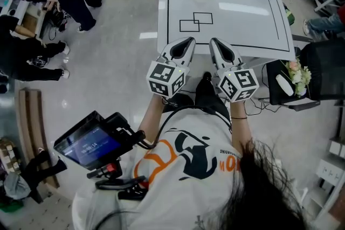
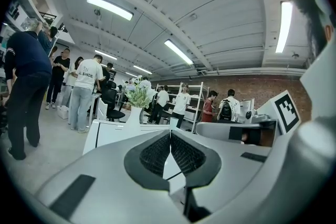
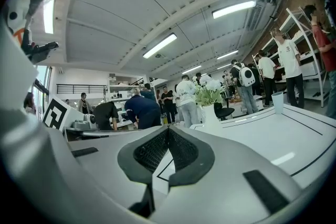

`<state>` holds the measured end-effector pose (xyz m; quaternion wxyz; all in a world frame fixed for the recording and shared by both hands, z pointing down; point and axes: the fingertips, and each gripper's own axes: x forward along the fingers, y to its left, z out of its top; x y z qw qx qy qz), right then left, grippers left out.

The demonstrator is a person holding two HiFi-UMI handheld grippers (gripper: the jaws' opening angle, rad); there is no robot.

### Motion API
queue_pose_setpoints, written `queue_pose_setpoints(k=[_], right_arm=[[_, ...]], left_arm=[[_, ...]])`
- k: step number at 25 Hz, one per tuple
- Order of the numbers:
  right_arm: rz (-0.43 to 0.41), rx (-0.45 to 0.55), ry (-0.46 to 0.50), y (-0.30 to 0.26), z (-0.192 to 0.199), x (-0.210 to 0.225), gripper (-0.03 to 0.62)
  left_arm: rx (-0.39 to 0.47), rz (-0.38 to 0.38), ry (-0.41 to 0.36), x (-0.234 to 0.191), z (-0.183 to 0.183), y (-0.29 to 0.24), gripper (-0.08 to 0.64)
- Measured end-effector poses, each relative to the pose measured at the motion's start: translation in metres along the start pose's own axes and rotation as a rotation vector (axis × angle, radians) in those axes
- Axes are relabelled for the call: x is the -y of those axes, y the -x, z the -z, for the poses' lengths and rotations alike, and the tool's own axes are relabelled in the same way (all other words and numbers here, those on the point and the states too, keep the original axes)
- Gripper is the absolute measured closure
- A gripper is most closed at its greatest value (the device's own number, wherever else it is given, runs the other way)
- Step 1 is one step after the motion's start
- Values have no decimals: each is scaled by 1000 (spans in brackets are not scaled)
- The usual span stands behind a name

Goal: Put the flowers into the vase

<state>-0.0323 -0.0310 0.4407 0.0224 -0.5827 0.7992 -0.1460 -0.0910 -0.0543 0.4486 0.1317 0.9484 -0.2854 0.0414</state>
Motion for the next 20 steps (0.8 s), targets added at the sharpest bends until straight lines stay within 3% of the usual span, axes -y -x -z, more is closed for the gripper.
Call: queue_pose_setpoints(k=[20], right_arm=[[22,21,-12,6,-9,8,578]], left_arm=[[-29,7,-12,7,0,-4,549]])
